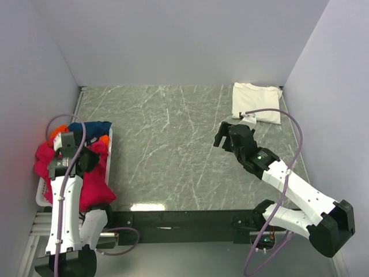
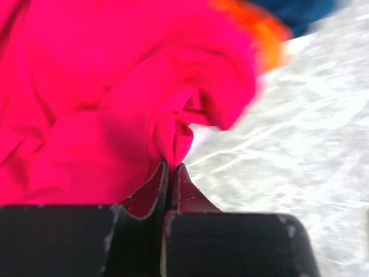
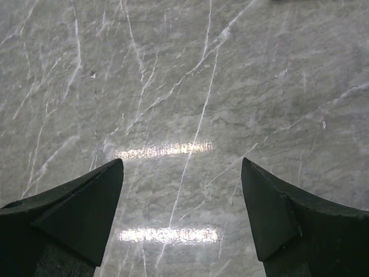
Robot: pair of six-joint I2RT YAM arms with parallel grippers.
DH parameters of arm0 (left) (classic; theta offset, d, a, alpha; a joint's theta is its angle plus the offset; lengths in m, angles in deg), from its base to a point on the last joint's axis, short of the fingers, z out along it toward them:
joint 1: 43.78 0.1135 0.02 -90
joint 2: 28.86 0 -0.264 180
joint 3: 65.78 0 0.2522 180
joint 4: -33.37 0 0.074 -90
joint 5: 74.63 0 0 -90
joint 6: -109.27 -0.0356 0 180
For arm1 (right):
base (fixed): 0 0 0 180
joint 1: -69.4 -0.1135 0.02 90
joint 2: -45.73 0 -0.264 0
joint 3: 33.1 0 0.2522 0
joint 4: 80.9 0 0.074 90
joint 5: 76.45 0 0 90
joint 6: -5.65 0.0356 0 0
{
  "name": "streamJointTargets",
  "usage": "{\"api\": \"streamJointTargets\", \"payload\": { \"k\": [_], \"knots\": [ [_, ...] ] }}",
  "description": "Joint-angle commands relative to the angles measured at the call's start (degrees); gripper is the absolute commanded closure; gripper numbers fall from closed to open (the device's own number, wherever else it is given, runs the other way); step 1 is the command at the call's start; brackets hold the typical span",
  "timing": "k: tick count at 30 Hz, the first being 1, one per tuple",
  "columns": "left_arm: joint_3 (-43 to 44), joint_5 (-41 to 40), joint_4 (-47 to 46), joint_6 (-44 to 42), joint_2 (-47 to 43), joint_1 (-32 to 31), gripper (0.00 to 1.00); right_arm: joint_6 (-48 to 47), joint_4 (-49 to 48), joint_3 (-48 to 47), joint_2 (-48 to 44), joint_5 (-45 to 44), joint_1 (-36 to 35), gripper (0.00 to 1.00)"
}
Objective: Fold and stack the t-shirts
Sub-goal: Grab the tshirt from the pile, then move the tshirt to the center of the board
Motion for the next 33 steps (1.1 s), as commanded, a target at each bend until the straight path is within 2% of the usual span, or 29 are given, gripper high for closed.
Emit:
{"api": "streamJointTargets", "payload": {
  "k": [1,8,11,15,19,20,22,25,29,31,32,33],
  "knots": [
    [10.6,1.7,-5.4,-1.6,1.4,-0.2,1.00,-0.6,-2.3,-1.5,0.5,-1.5,0.4,0.11],
    [29.8,17.7,-20.3,-6.0,5.4,-0.3,1.00,-1.4,-2.5,-3.3,1.6,-1.4,0.4,0.11],
    [37.2,28.2,-26.3,-6.0,8.3,-0.3,1.00,-1.5,-2.3,-3.5,1.7,-1.2,0.5,0.11],
    [42.9,41.0,-36.0,-1.0,10.6,-0.2,0.99,-1.4,-2.1,-3.9,1.2,-1.5,0.4,0.11],
    [45.0,52.4,-55.2,9.6,13.5,-0.6,0.99,-1.3,-1.2,-4.0,0.3,-2.1,0.5,0.11],
    [45.6,53.7,-58.0,12.8,14.3,-1.5,0.99,-1.3,-1.1,-4.0,-0.1,-2.4,0.5,0.11],
    [49.1,55.2,-60.8,13.5,16.7,-3.0,0.99,-1.3,-0.3,-4.2,-0.4,-2.8,0.5,0.11],
    [54.6,55.0,-59.5,11.4,20.8,-7.4,0.99,-1.0,1.0,-4.6,-0.9,-4.1,0.4,0.11],
    [54.7,51.0,-59.4,9.6,24.1,-15.8,0.99,0.4,3.3,-4.8,-3.1,-7.0,0.4,0.11],
    [54.3,49.0,-57.0,6.5,26.6,-22.1,0.99,1.1,4.8,-4.9,-4.1,-8.9,0.5,0.11],
    [53.6,47.2,-55.7,3.2,30.9,-30.2,0.99,1.8,6.3,-4.5,-6.5,-10.6,0.5,0.11],
    [53.5,47.2,-55.5,3.2,30.9,-30.3,0.99,1.8,6.3,-4.4,-6.5,-10.6,0.5,0.11]
  ]
}}
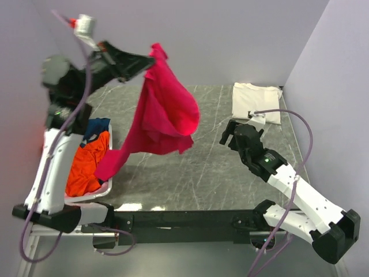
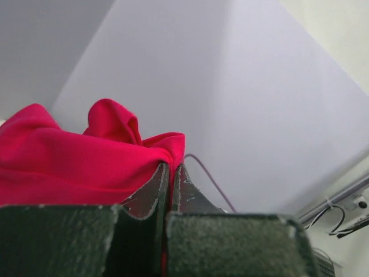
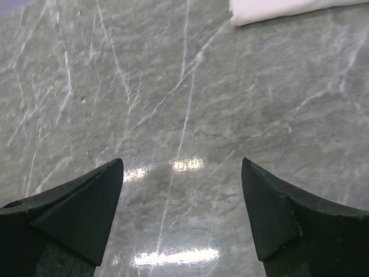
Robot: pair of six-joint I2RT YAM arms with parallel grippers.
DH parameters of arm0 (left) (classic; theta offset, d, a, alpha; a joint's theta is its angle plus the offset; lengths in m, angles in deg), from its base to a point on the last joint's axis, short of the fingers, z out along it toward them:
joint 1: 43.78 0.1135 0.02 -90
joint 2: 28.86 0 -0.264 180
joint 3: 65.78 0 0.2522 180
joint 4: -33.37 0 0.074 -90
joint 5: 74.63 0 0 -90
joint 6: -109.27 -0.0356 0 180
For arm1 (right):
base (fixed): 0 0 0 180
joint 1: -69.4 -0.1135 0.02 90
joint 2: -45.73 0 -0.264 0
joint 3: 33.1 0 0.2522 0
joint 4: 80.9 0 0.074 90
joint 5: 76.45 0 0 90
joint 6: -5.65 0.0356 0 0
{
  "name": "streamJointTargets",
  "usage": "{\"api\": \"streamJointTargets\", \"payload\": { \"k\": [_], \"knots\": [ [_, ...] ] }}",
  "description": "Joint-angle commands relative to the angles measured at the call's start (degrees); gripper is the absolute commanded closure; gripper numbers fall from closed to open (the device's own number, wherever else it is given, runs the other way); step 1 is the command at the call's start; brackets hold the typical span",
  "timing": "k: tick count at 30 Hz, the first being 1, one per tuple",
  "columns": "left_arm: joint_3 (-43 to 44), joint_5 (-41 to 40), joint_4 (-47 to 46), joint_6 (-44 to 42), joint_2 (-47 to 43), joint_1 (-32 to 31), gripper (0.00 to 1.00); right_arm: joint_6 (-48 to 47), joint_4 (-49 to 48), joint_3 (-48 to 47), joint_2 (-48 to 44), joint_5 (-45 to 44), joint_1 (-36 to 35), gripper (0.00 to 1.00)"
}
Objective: Fold and stack the t-shirts
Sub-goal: Move the tshirt to the center of the board
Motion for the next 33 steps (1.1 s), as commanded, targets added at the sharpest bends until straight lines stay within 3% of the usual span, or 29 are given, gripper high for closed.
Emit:
{"api": "streamJointTargets", "payload": {
  "k": [1,5,7,8,9,11,13,20,26,33],
  "knots": [
    [0.3,-3.2,-1.2,-5.5,4.9,-9.2,0.99,2.3,3.4,-2.2,-4.0,-5.8,0.4,0.11],
    [-3.4,-9.3,6.8,-13.1,11.6,-11.3,0.96,4.3,6.4,-1.3,-7.1,-6.8,0.4,0.11],
    [-4.6,-16.2,13.1,-18.8,15.0,-11.3,0.72,5.8,7.8,0.0,-8.3,-6.4,0.4,0.11],
    [-5.2,-17.5,14.5,-19.9,18.9,-11.3,0.42,6.3,8.1,0.4,-8.5,-5.9,0.4,0.11],
    [-6.1,-21.5,16.1,-20.7,20.9,-11.3,0.32,6.5,8.5,1.3,-8.7,-5.2,0.4,0.11],
    [-5.8,-25.3,23.3,-22.4,26.9,-11.5,0.22,7.1,8.9,2.1,-8.7,-3.1,0.4,0.11],
    [-4.7,-30.5,28.3,-22.3,29.0,-12.1,0.20,6.5,8.8,2.8,-7.9,-1.6,0.4,0.11],
    [-22.5,-37.5,26.7,-21.6,18.0,-13.7,0.17,3.4,5.5,4.9,-2.5,4.2,0.4,0.11],
    [-41.6,-37.3,25.0,-18.2,7.7,-13.8,0.16,4.3,0.8,7.6,4.4,11.1,1.1,0.11],
    [-50.8,-34.4,24.4,-15.3,1.7,-13.9,0.17,6.7,5.3,6.9,12.2,13.4,5.4,0.11]
  ]
}}
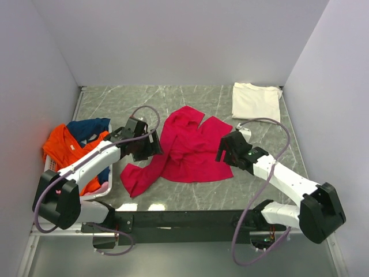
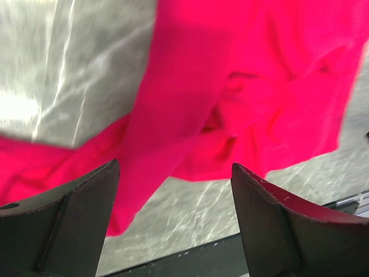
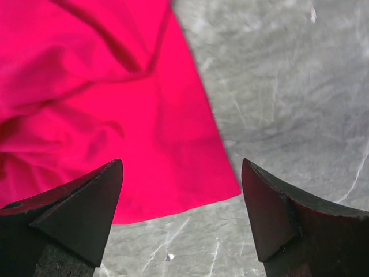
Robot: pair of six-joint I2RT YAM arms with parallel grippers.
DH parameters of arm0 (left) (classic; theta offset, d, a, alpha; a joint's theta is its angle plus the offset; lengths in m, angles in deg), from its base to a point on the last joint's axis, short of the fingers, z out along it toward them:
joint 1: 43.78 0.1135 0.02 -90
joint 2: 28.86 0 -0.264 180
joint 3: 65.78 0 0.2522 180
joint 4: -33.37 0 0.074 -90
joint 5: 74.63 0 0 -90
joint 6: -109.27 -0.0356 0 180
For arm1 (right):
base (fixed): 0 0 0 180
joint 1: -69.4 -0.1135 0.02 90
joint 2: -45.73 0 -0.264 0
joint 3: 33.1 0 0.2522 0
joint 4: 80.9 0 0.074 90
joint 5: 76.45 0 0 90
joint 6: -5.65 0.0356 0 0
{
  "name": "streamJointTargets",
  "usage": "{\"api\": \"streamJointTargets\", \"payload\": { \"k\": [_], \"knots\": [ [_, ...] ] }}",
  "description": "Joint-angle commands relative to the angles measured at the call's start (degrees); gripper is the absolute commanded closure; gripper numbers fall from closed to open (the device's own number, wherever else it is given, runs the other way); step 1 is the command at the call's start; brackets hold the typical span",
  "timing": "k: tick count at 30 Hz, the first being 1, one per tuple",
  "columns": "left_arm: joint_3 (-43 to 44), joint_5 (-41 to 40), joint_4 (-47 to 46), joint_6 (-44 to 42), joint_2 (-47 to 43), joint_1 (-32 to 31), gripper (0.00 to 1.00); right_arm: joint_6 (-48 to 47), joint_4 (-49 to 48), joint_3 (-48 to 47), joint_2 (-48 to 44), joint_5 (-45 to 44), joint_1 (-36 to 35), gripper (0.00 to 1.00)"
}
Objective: Fold and stack the t-shirts
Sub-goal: Move the tshirt to the center of the board, then flatten the tshirt out
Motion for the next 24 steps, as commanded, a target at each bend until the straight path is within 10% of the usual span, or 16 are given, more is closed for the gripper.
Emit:
{"api": "streamJointTargets", "payload": {
  "k": [1,24],
  "knots": [
    [-2.6,1.0,-1.5,2.3,-2.7,-0.2,0.17,2.3,0.8,0.3,1.0,2.5,3.3,0.11],
    [-9.2,3.4,-3.1,2.8,-2.0,-0.4,0.20,5.7,-0.6,10.0,-1.4,10.9,10.3,0.26]
  ]
}}
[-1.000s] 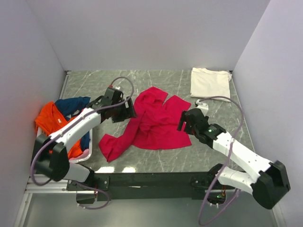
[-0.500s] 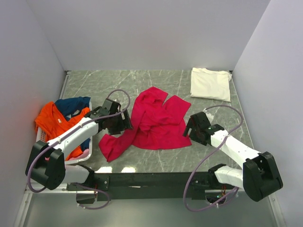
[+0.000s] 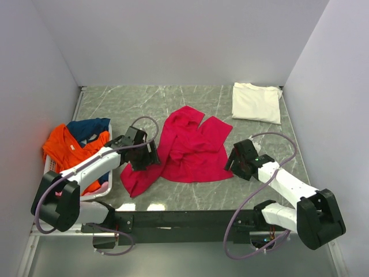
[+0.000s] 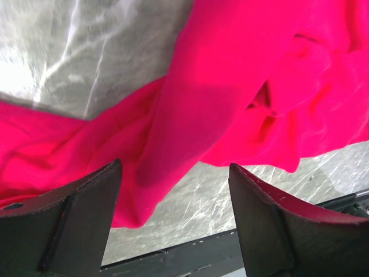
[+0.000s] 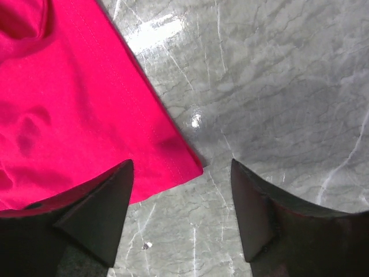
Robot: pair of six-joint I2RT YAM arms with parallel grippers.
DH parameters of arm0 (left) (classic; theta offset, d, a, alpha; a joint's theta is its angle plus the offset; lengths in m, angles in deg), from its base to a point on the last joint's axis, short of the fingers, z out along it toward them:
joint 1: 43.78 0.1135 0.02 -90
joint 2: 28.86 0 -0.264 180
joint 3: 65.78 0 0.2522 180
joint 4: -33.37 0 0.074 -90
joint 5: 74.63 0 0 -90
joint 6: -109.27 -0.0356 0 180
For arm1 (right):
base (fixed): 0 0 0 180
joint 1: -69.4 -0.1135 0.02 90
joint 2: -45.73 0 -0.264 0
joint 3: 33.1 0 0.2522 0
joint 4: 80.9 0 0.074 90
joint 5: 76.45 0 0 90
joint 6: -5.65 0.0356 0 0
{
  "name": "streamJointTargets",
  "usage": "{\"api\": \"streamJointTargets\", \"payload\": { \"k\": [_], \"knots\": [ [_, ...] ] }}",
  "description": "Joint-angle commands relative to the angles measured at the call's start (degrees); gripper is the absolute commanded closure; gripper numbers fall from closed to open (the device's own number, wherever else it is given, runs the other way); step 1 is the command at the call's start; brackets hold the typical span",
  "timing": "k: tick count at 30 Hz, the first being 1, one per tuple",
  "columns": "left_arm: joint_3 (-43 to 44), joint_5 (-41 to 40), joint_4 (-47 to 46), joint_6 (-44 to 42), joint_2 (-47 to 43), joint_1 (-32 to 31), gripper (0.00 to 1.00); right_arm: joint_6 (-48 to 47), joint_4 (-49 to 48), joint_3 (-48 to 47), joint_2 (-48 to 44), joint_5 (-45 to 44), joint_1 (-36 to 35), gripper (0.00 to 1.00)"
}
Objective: Fold and stack the t-shirts
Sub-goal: Flatten the tshirt out
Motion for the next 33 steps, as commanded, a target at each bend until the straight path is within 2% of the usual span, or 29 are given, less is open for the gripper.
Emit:
{"api": "streamJointTargets", "payload": {
  "k": [1,18,21,24,26,27,29,30,33],
  "knots": [
    [-1.0,1.7,-2.7,1.3,-0.4,-0.5,0.21,0.2,-0.9,0.4,0.7,0.8,0.5,0.29],
    [-0.9,2.2,-5.7,1.6,4.6,-0.8,0.31,-0.7,-0.2,-0.2,4.8,3.1,0.5,0.44],
    [0.2,2.0,-6.0,1.1,6.3,-0.8,0.41,-1.1,-0.6,-0.6,6.5,3.7,0.6,0.52],
    [0.8,3.0,-6.9,1.0,8.3,-0.8,0.51,-1.3,-0.9,-1.0,7.8,3.9,0.5,0.69],
    [1.3,3.2,-7.6,1.1,9.0,-0.9,0.69,-1.3,-0.7,-1.4,7.9,3.6,0.6,0.76],
    [1.8,3.2,-7.7,1.1,9.8,-0.9,0.84,-1.3,-0.5,-1.5,7.7,3.4,0.6,0.82],
    [2.8,2.8,-7.2,0.8,10.7,-0.8,0.99,-1.3,0.4,-1.9,6.6,2.9,0.7,0.90],
    [4.6,1.9,-6.8,0.2,11.3,-0.9,0.99,-1.3,0.8,-2.3,6.1,2.8,1.0,0.99],
    [10.6,-1.6,-3.6,-1.2,12.2,-0.6,1.00,-1.8,2.9,-4.5,3.4,1.8,2.6,1.00]
  ]
}}
